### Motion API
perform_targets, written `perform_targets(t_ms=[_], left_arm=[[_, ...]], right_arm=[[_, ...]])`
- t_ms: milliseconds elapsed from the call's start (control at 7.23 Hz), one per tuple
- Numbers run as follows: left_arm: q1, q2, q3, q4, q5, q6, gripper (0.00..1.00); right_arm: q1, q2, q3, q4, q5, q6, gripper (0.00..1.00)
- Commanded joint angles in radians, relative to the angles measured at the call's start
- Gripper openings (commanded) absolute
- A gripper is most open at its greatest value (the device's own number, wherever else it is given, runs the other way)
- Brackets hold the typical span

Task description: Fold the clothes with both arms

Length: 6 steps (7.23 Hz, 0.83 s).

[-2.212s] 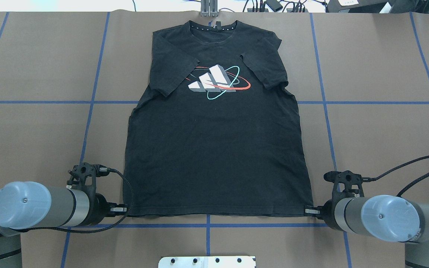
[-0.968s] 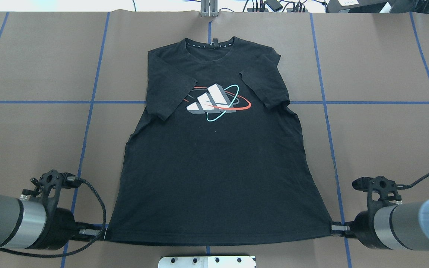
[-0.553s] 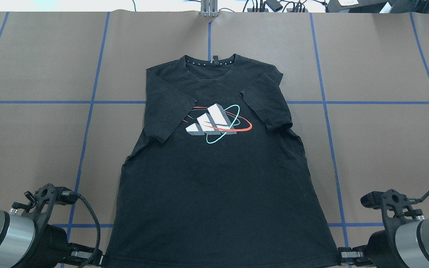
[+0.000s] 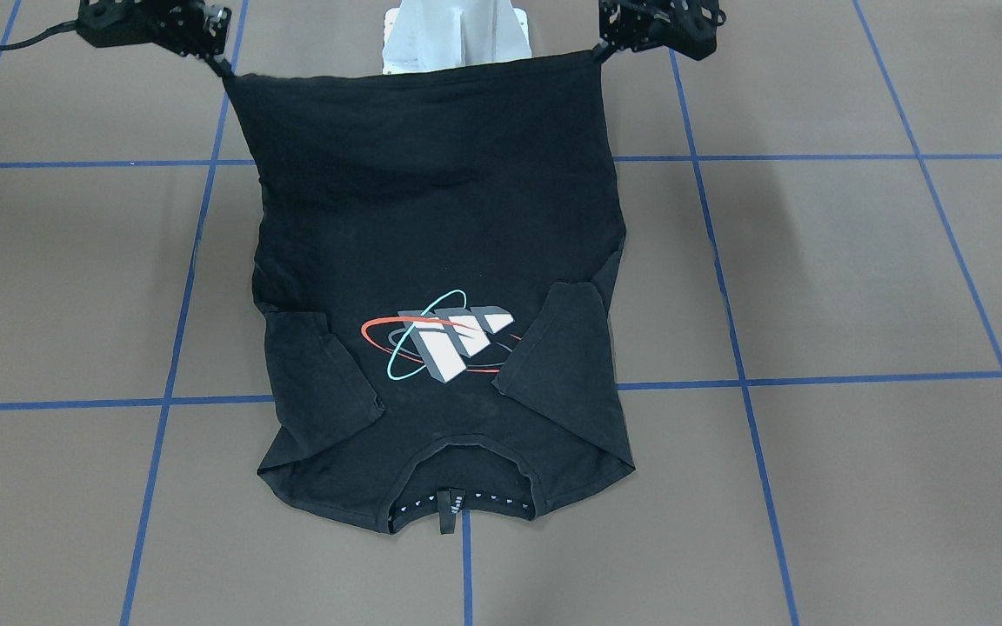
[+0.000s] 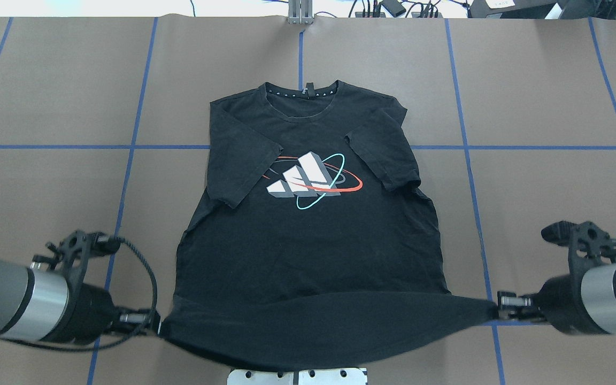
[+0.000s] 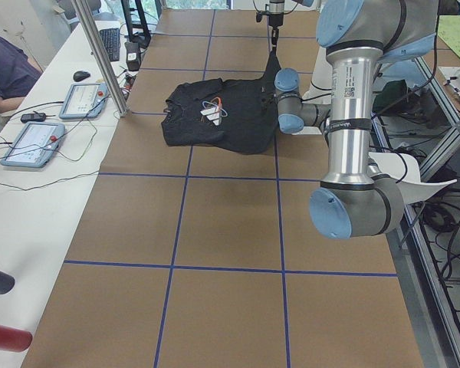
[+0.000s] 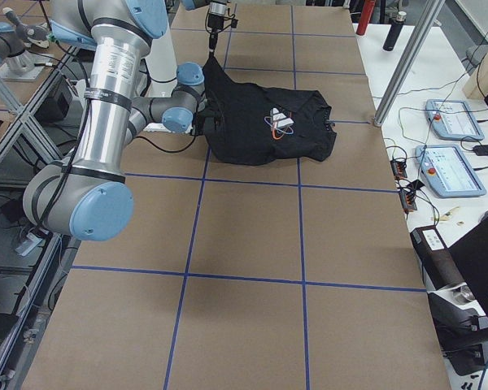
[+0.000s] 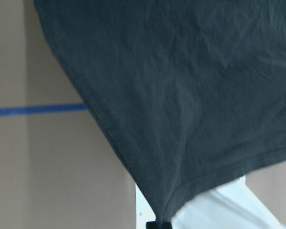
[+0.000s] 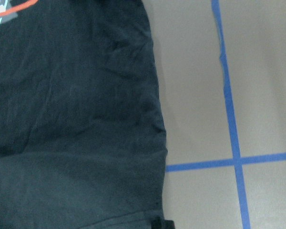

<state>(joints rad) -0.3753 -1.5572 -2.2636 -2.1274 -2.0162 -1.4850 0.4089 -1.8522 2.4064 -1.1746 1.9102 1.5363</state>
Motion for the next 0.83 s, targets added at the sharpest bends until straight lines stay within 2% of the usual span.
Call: perform_targets(t_ms=[0, 415, 691], left_arm=[[-0.141, -0.072, 0.058, 0.003, 0.001, 0.002, 0.00], [-0.252, -0.113, 0.059, 0.012, -0.009, 0.014, 0.00], [-0.299, -0.214, 0.059, 0.122, -0.022, 0.025, 0.00]], right_arm=[[0.117, 0.060, -0.079, 0.000, 0.001, -0.004, 0.00], [0.151, 0.070, -0.107, -0.002, -0.011, -0.010, 0.00], [0.208, 0.140, -0.156, -0.025, -0.007, -0.024, 0.00]])
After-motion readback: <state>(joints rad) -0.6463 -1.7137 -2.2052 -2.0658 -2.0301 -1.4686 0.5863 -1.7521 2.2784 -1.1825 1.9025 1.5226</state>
